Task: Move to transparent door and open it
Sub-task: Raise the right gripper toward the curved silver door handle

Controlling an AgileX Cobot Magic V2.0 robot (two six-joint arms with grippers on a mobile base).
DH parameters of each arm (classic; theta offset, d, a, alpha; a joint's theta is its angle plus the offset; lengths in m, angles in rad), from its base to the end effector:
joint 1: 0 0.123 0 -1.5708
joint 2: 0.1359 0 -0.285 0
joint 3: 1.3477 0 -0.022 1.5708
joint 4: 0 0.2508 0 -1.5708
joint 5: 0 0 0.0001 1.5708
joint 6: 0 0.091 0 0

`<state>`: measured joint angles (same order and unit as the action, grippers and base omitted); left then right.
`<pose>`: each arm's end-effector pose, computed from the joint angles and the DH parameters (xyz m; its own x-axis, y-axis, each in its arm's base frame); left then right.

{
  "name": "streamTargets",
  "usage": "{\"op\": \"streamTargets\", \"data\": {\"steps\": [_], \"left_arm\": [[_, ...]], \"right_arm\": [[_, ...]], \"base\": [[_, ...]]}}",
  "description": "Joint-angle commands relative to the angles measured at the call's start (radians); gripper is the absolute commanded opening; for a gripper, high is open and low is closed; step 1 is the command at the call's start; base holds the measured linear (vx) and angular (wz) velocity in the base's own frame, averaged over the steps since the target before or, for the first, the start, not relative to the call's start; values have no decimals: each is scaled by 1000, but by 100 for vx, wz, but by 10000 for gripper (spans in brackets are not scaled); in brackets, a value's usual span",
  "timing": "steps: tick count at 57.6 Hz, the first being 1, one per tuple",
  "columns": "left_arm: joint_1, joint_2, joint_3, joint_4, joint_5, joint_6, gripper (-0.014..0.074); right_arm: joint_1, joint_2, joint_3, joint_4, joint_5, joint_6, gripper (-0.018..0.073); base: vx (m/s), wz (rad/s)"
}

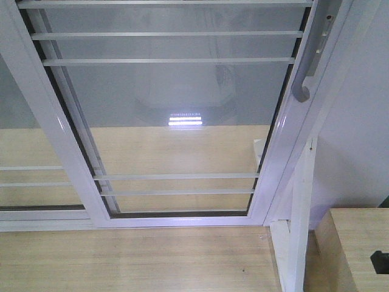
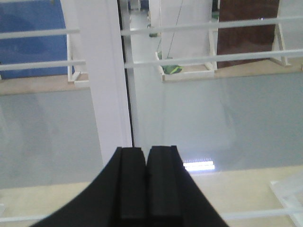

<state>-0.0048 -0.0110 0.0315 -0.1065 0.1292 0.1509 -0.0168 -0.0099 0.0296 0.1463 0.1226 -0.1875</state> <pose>0.0568 -0.0015 0.1915 -0.0608 0.0456 -0.9971 0.0212 0.9988 0.0443 0.0569 0.0007 0.1927 -0.0537 -0.0414 -0.9977 -0.0033 0.9991 -0.0413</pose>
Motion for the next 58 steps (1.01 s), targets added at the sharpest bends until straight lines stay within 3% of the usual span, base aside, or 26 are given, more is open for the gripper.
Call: {"op": "streamTargets", "data": {"steps": [1,12,19,26,35,44,58], "left_arm": [[-6,-14,7,-4,-137,-3,3],[-6,-14,6,-4,-302,-4,3],[-6,-14,5,-10,-364,-68,3],[-6,-13,-3,-10,-383,-168,3],[-6,3,-108,0,-307,-164,3],[-6,156,-253,-2,-274,-164,3],[-6,586,-519,8,-294,-127,3]], "right_arm": [[-6,-6,5,-3,-129,-3,-1],[-6,-6,4,-3,-207,-3,-1],[-6,-6,1,-5,-249,-3,-1],[-6,-5,-41,-5,-244,-4,-1],[-6,62,-184,-6,-158,-16,-1],[-6,276,-357,-10,-77,-94,-1],[-6,703,-630,-10,-78,-138,-1]], "base": [[0,0],[0,0],[0,0],[0,0],[0,0],[0,0],[0,0]]}}
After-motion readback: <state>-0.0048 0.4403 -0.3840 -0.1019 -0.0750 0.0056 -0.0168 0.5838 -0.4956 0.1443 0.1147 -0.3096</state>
